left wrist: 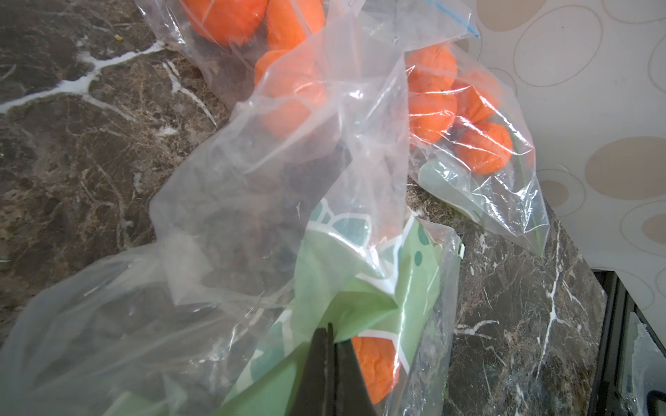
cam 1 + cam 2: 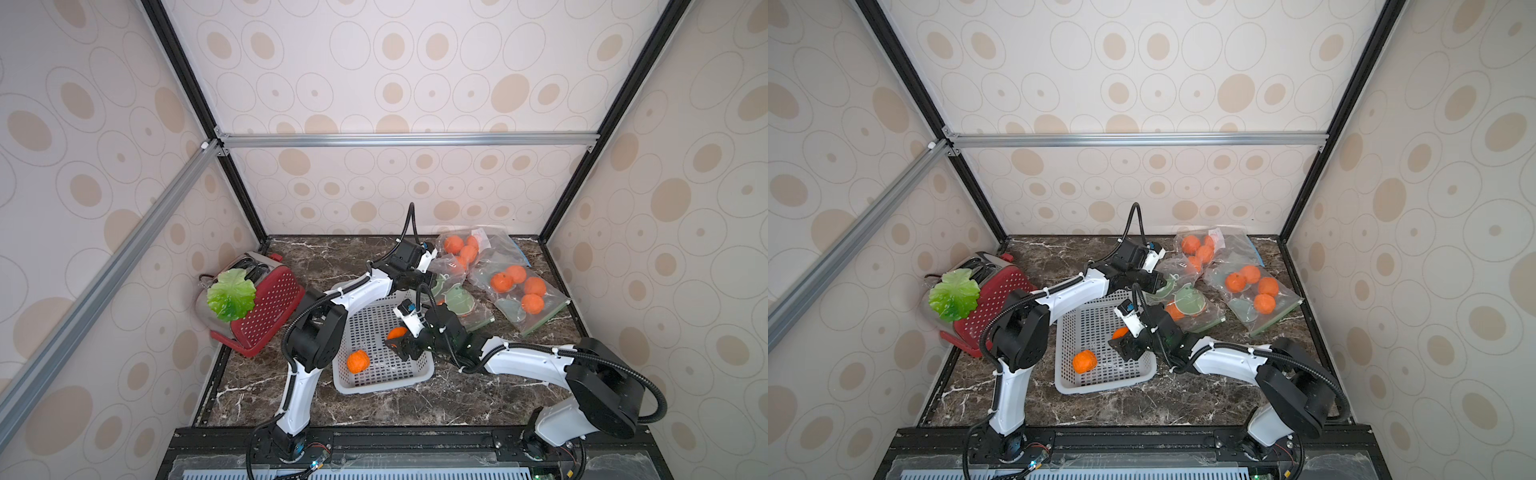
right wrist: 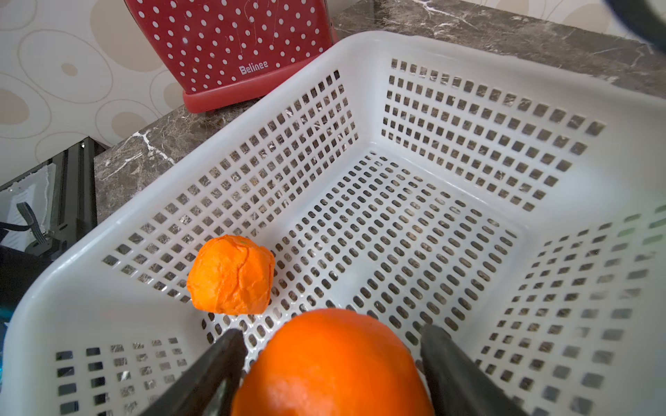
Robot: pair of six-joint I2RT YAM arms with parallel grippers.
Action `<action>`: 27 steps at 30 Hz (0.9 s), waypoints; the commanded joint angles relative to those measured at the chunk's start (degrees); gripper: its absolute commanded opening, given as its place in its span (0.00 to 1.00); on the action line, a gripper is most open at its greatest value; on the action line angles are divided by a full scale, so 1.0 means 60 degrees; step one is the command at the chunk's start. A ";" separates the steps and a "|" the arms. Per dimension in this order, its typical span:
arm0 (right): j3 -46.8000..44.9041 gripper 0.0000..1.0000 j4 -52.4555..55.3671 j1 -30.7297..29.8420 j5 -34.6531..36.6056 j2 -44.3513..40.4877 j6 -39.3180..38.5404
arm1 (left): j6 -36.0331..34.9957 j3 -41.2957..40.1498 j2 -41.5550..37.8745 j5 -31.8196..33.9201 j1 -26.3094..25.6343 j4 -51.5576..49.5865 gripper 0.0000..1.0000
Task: Open the zip-top bag and take out the orange
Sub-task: Place the orange in the basket, then pick up the orange from the zipper food storage bag.
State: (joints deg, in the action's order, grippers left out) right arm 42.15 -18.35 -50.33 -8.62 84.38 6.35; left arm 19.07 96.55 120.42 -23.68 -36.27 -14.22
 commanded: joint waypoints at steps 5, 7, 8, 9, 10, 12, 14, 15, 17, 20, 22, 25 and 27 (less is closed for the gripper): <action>-0.0456 0.85 0.0970 0.0003 0.1215 -0.1350 -0.0928 | -0.0139 0.0146 -0.0010 0.0091 0.0025 -0.0211 0.00; -0.0659 0.84 0.1306 0.0133 0.1500 -0.1859 -0.0742 | -0.0128 0.0148 0.0013 0.0133 0.0025 -0.0238 0.00; -0.0849 0.83 0.1482 0.0256 0.1703 -0.2228 -0.0544 | -0.0130 0.0139 -0.0002 0.0164 0.0024 -0.0245 0.00; -0.1049 0.82 0.1707 0.0396 0.2049 -0.2630 -0.0248 | -0.0139 0.0111 -0.0017 0.0185 0.0021 -0.0230 0.00; -0.1224 0.80 0.1957 0.0507 0.2389 -0.3026 0.0067 | -0.0145 0.0105 -0.0024 0.0218 0.0035 -0.0244 0.00; -0.1555 0.73 0.2848 0.0867 0.3037 -0.3979 0.0885 | -0.0196 0.0132 -0.0006 0.0318 0.0038 -0.0292 0.00; -0.1910 0.66 0.3759 0.1171 0.3553 -0.4685 0.1604 | -0.0248 0.0229 0.0047 0.0455 0.0039 -0.0409 0.00; -0.2139 0.63 0.4203 0.1340 0.3758 -0.4990 0.1948 | -0.0261 0.0296 0.0087 0.0494 0.0039 -0.0480 0.00; -0.2689 0.57 0.4583 0.1796 0.3768 -0.5381 0.2423 | -0.0295 0.0424 0.0215 0.0589 0.0036 -0.0542 0.00; -0.3207 0.49 0.5232 0.2783 0.3777 -0.5488 0.3473 | -0.0292 0.0763 0.0483 0.1046 0.0039 -0.0811 0.00; -0.3311 0.46 0.5329 0.3174 0.3690 -0.5417 0.3798 | -0.0322 0.1000 0.0686 0.1326 0.0039 -0.0993 0.00; -0.3156 0.44 0.5299 0.3285 0.3986 -0.5040 0.3848 | -0.0509 0.1671 0.1201 0.1608 0.0035 -0.1496 0.00; -0.2843 0.41 0.5306 0.3388 0.4059 -0.4439 0.3815 | -0.0603 0.2294 0.1608 0.1880 0.0039 -0.2050 0.00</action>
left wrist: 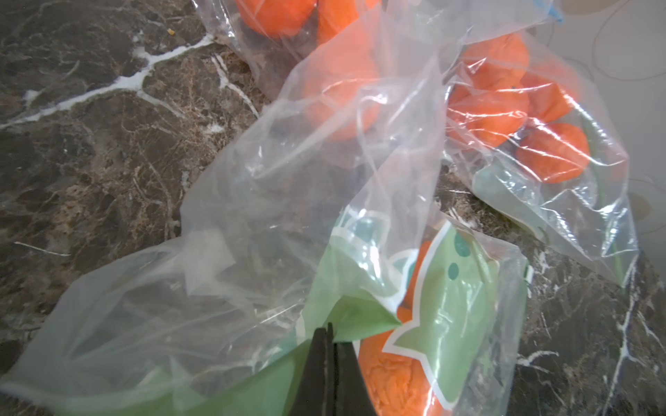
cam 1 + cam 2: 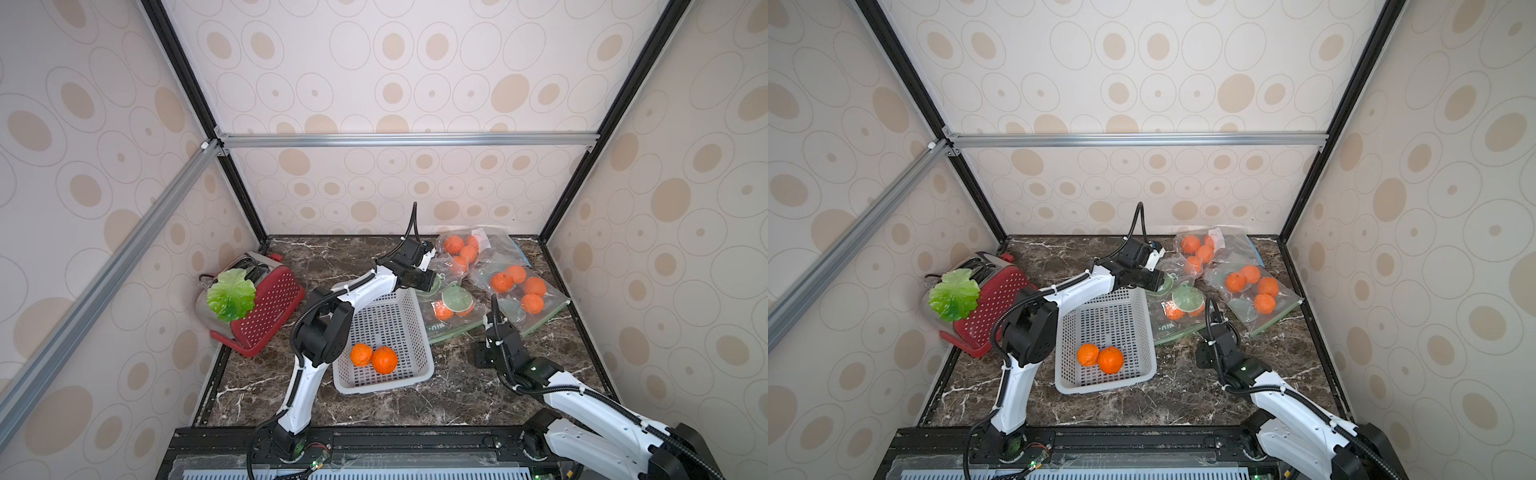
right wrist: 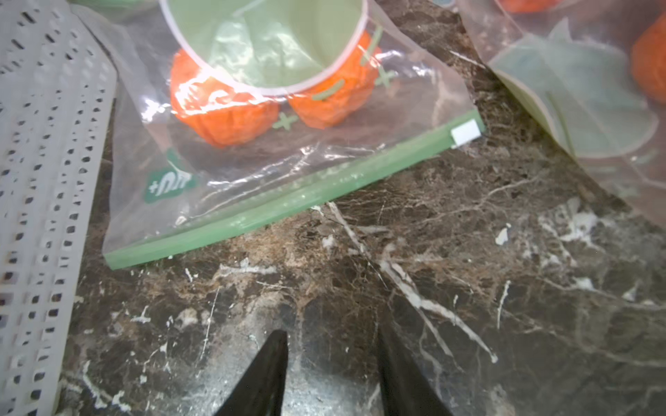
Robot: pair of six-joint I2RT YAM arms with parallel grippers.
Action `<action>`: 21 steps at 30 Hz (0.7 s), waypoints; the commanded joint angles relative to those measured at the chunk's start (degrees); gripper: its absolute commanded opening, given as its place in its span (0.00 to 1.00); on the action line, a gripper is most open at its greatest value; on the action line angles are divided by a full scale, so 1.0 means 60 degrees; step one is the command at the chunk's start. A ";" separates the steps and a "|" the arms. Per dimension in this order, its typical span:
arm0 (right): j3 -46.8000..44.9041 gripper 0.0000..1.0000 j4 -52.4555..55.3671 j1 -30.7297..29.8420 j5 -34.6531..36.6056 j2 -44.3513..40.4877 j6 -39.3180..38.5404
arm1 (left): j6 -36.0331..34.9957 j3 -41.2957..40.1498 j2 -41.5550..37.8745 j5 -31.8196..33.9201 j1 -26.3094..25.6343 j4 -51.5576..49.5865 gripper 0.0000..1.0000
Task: Open the zip-top bag and take out the orange
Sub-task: Pick up the orange from the zipper food storage bag.
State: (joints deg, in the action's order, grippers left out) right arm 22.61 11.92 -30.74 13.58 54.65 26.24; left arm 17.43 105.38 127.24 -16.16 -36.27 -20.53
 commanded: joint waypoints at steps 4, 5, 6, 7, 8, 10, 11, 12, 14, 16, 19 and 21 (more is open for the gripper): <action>0.0634 0.39 -0.0663 0.0172 -0.0024 0.1578 0.0372 | -0.0400 0.1134 0.0813 0.0606 0.0040 -0.1125 0.00; 0.0733 0.39 -0.0926 0.0165 -0.0184 0.1835 0.0313 | -0.0434 0.1182 0.0849 0.0586 0.0039 -0.1156 0.00; 0.0839 0.39 -0.1185 0.0169 -0.0237 0.2089 0.0249 | -0.0457 0.1239 0.0893 0.0600 0.0039 -0.1198 0.00; 0.0902 0.39 -0.1476 0.0183 -0.0260 0.2369 0.0164 | -0.0483 0.1295 0.0932 0.0621 0.0050 -0.1246 0.00; 0.1007 0.38 -0.1756 0.0194 -0.0271 0.2696 0.0089 | -0.0502 0.1353 0.0981 0.0629 0.0041 -0.1290 0.00; 0.1356 0.37 -0.1926 0.0231 -0.0393 0.3210 0.0047 | -0.0522 0.1433 0.1070 0.0600 0.0047 -0.1392 0.00; 0.1494 0.37 -0.2085 0.0237 -0.0539 0.3451 -0.0018 | -0.0541 0.1457 0.1102 0.0593 0.0043 -0.1422 0.00; 0.1607 0.37 -0.2262 0.0246 -0.0594 0.3671 -0.0056 | -0.0554 0.1454 0.1130 0.0571 0.0052 -0.1437 0.00; 0.1813 0.36 -0.2554 0.0290 -0.0633 0.4129 -0.0124 | -0.0580 0.1441 0.1151 0.0570 0.0054 -0.1453 0.00; 0.2076 0.35 -0.2658 0.0375 -0.0651 0.4531 -0.0207 | -0.0602 0.1420 0.1147 0.0554 0.0054 -0.1454 0.00; 0.2208 0.35 -0.2942 0.0435 -0.0793 0.4805 -0.0337 | -0.0633 0.1378 0.1132 0.0480 0.0050 -0.1448 0.00; 0.2194 0.34 -0.3183 0.0440 -0.1006 0.4800 -0.0438 | -0.0661 0.1355 0.1118 0.0413 0.0047 -0.1417 0.00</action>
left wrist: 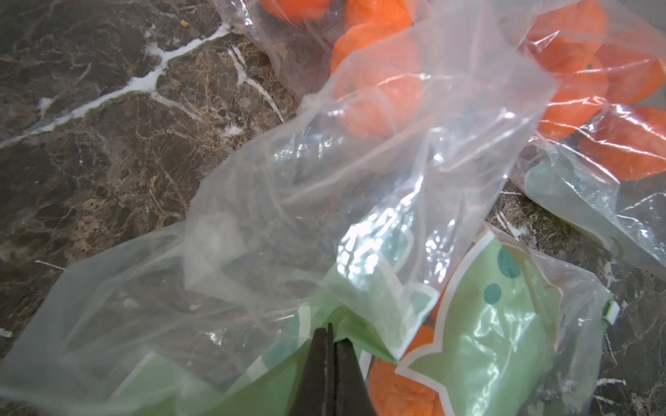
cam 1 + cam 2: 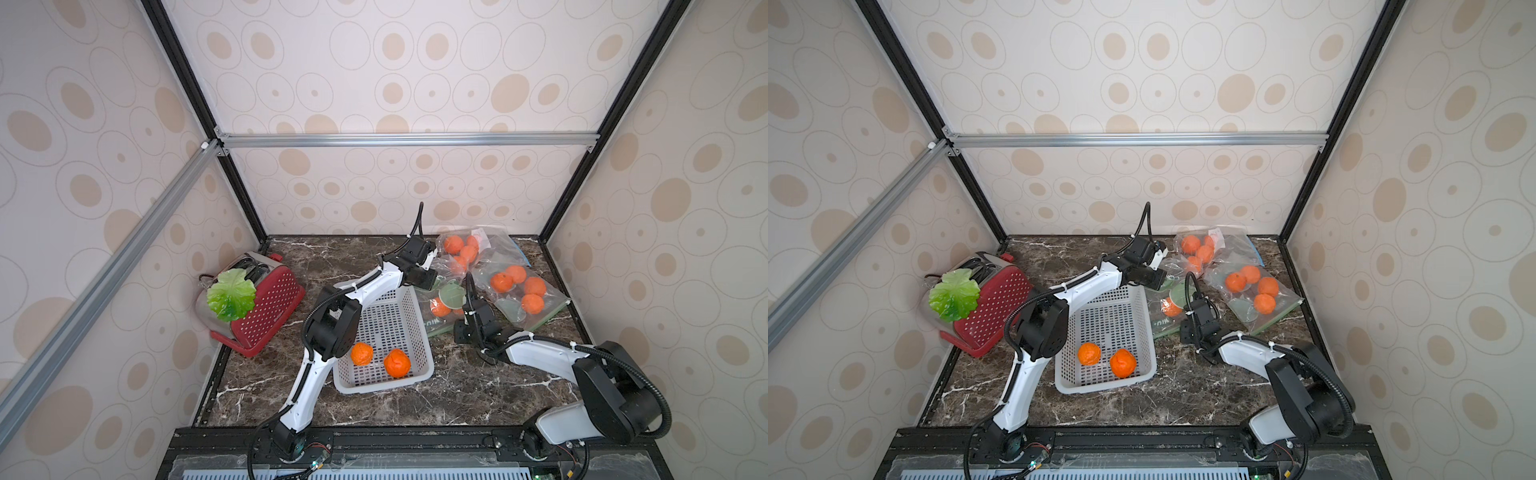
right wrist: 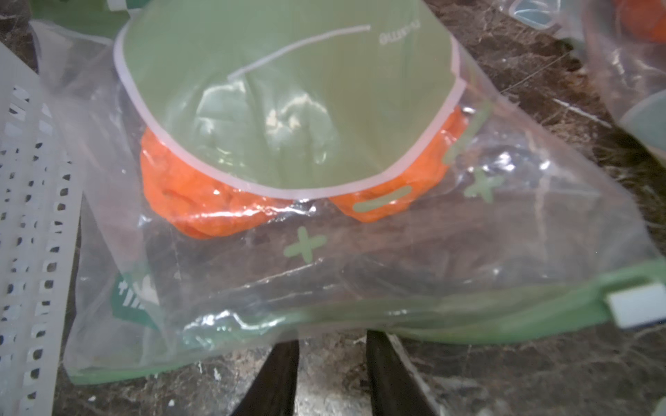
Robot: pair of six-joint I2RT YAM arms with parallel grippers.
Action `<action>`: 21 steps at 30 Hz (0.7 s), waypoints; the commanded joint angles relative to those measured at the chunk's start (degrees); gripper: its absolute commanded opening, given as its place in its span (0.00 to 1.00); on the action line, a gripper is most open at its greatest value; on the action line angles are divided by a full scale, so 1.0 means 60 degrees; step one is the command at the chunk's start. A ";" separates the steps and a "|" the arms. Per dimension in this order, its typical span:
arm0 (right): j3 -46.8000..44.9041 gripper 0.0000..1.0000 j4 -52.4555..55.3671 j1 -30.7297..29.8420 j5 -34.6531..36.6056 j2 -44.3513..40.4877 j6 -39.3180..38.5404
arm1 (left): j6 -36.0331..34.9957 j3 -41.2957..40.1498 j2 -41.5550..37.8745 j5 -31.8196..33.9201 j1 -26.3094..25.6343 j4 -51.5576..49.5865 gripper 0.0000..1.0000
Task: Open the zip-top bag and take out the orange
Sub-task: Pick up the orange from the zipper food storage bag.
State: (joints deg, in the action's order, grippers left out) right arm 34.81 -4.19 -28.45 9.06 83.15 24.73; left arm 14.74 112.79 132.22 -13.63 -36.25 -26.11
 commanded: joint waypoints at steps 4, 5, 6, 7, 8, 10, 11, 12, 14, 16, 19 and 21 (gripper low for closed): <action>-0.0045 0.32 -0.0837 0.0055 -0.0477 -0.0032 -0.0296 | -0.0245 0.0098 0.0299 -0.0039 0.0050 -0.0469 0.00; -0.0100 0.31 -0.0847 0.0054 -0.0470 -0.0006 -0.0258 | -0.0245 0.0098 0.0302 -0.0057 0.0050 -0.0454 0.00; -0.0110 0.30 -0.0774 0.0061 -0.0490 0.0034 -0.0220 | -0.0245 0.0097 0.0294 -0.0069 0.0050 -0.0446 0.00; -0.0138 0.29 -0.0720 0.0055 -0.0598 0.0081 -0.0170 | -0.0231 0.0083 0.0287 -0.0072 0.0043 -0.0439 0.00; -0.0220 0.28 -0.0793 0.0053 -0.0765 0.0147 -0.0125 | -0.0242 0.0083 0.0295 -0.0080 0.0050 -0.0439 0.00; -0.0437 0.26 -0.1220 0.0054 -0.1177 0.0321 -0.0045 | -0.0234 0.0079 0.0278 -0.0098 0.0050 -0.0410 0.00; -0.0517 0.25 -0.1412 0.0053 -0.1297 0.0444 -0.0058 | -0.0241 0.0086 0.0276 -0.0113 0.0046 -0.0414 0.00; -0.0530 0.24 -0.1482 0.0054 -0.1344 0.0532 -0.0086 | -0.0237 0.0084 0.0280 -0.0115 0.0050 -0.0424 0.00; -0.0481 0.23 -0.1453 0.0054 -0.1452 0.0748 -0.0130 | -0.0265 0.0069 0.0269 -0.0107 0.0046 -0.0424 0.00; -0.0455 0.22 -0.1531 0.0054 -0.1604 0.0868 -0.0184 | -0.0268 0.0040 0.0243 -0.0100 0.0050 -0.0424 0.00; -0.0497 0.23 -0.1888 0.0053 -0.1537 0.0855 -0.0230 | -0.0261 0.0040 0.0269 -0.0131 0.0047 -0.0439 0.00; -0.0462 0.23 -0.2132 0.0053 -0.1510 0.0835 -0.0399 | -0.0271 0.0067 0.0273 -0.0119 0.0049 -0.0439 0.00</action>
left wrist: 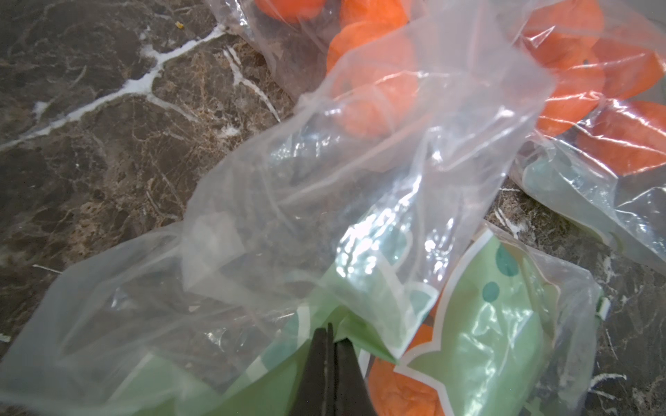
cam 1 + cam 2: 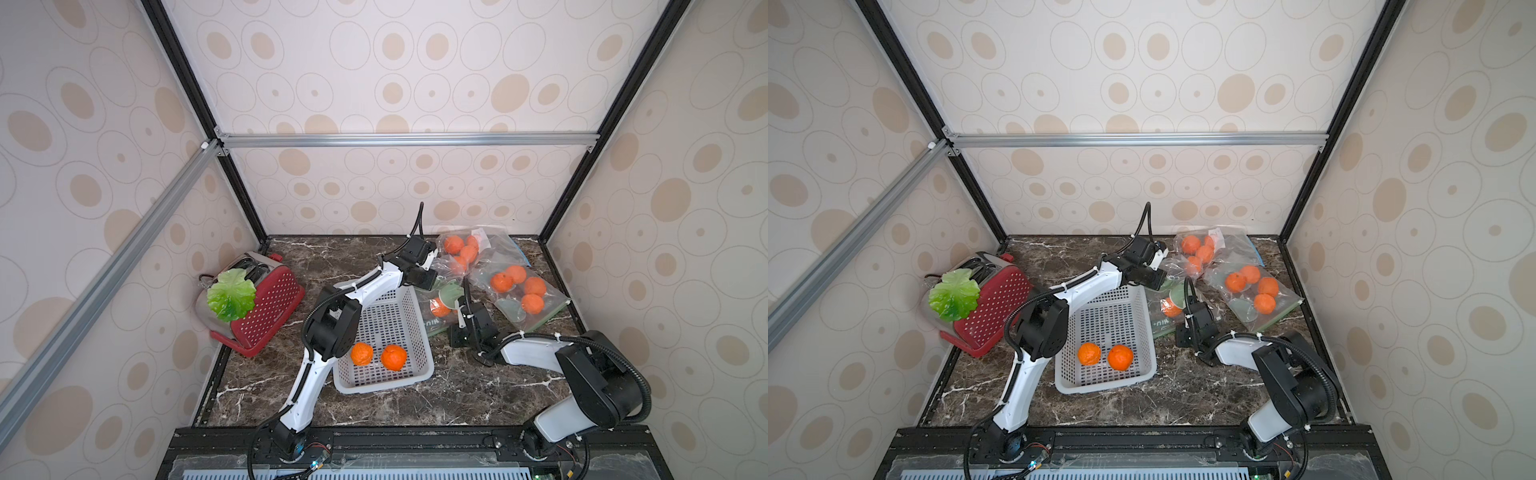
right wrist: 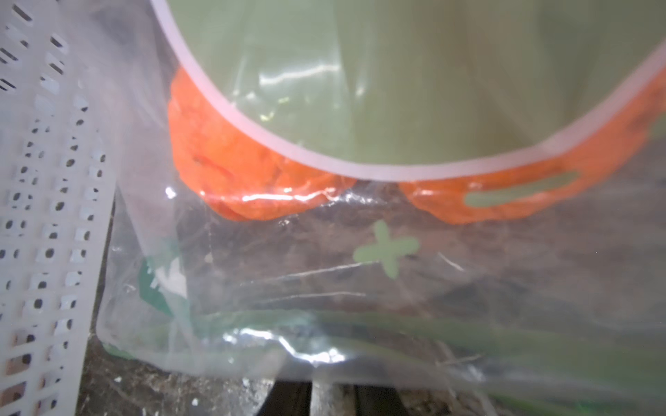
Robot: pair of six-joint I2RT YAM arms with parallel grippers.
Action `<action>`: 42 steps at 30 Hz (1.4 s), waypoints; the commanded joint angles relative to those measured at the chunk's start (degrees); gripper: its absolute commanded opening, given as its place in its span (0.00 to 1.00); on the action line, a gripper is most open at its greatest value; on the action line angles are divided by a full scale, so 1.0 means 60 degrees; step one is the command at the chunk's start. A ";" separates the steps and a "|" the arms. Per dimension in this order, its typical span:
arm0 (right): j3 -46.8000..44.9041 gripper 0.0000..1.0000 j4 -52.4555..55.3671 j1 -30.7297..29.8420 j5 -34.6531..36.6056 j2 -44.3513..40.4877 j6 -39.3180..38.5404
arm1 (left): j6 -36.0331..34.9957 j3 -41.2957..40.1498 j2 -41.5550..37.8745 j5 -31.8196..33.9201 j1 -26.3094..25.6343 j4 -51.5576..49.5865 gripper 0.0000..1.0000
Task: Open the zip-top bag and take out the orange
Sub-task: Pick up the orange from the zipper food storage bag.
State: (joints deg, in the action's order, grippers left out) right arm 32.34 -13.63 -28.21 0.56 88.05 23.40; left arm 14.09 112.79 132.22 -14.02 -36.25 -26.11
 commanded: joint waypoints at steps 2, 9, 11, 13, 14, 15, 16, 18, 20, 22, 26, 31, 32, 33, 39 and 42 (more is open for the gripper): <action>0.0080 0.23 -0.0534 0.0014 -0.0053 -0.0091 -0.0286 | -0.0155 0.0041 0.0259 -0.0076 0.0050 -0.0439 0.00; 0.0009 0.24 -0.0870 0.0010 -0.0094 -0.0570 -0.0471 | -0.0184 -0.0049 0.0244 -0.0072 0.0050 -0.0413 0.00; -0.0090 0.25 -0.0998 0.0002 -0.0058 -0.0710 -0.0487 | -0.0180 -0.0052 0.0258 -0.0108 0.0050 -0.0409 0.00; -0.0196 0.26 -0.1256 0.0014 -0.0005 -0.0760 -0.0487 | -0.0174 -0.0078 0.0273 -0.0135 0.0050 -0.0367 0.00; -0.0278 0.27 -0.1491 0.0014 -0.0019 -0.0752 -0.0521 | -0.0161 -0.0065 0.0287 -0.0135 0.0050 -0.0373 0.00; -0.0326 0.27 -0.1747 0.0014 -0.0062 -0.0725 -0.0551 | -0.0165 -0.0052 0.0311 -0.0152 0.0049 -0.0380 0.00; -0.0350 0.28 -0.1999 0.0012 -0.0078 -0.0653 -0.0596 | -0.0152 -0.0061 0.0313 -0.0150 0.0049 -0.0366 0.00; -0.0260 0.32 -0.2273 0.0014 -0.0093 -0.0437 -0.0731 | -0.0137 -0.0064 0.0344 -0.0186 0.0049 -0.0351 0.00; -0.0056 0.33 -0.2316 0.0006 -0.0062 -0.0206 -0.0884 | -0.0121 -0.0056 0.0361 -0.0256 0.0048 -0.0351 0.00; 0.0053 0.39 -0.2581 0.0011 -0.0168 -0.0011 -0.1007 | -0.0114 -0.0078 0.0364 -0.0295 0.0041 -0.0350 0.00; 0.0101 0.58 -0.2936 0.0014 -0.0197 0.0112 -0.1098 | -0.0144 -0.0166 0.0318 -0.0287 0.0047 -0.0311 0.00; 0.0705 0.68 -0.2438 0.0013 -0.0360 0.0465 -0.1290 | -0.0128 -0.0179 0.0331 -0.0366 0.0044 -0.0256 0.00; 0.0821 0.69 -0.2365 0.0014 -0.0338 0.0547 -0.1316 | -0.0135 -0.0180 0.0331 -0.0372 0.0050 -0.0263 0.00; 0.0924 0.70 -0.2283 0.0021 -0.0285 0.0630 -0.1352 | -0.0128 -0.0166 0.0353 -0.0393 0.0050 -0.0259 0.00; 0.1664 0.73 -0.1875 0.0013 -0.0262 0.1207 -0.1630 | -0.0128 -0.0171 0.0404 -0.0508 0.0049 -0.0277 0.00; 0.2097 0.73 -0.1660 0.0014 -0.0255 0.1566 -0.1702 | -0.0134 -0.0168 0.0419 -0.0544 0.0050 -0.0278 0.00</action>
State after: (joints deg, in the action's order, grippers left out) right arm 42.61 -25.34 -28.21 -0.71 95.90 14.79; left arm 14.04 112.75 132.22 -16.21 -36.25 -25.96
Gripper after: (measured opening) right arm 0.733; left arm 0.043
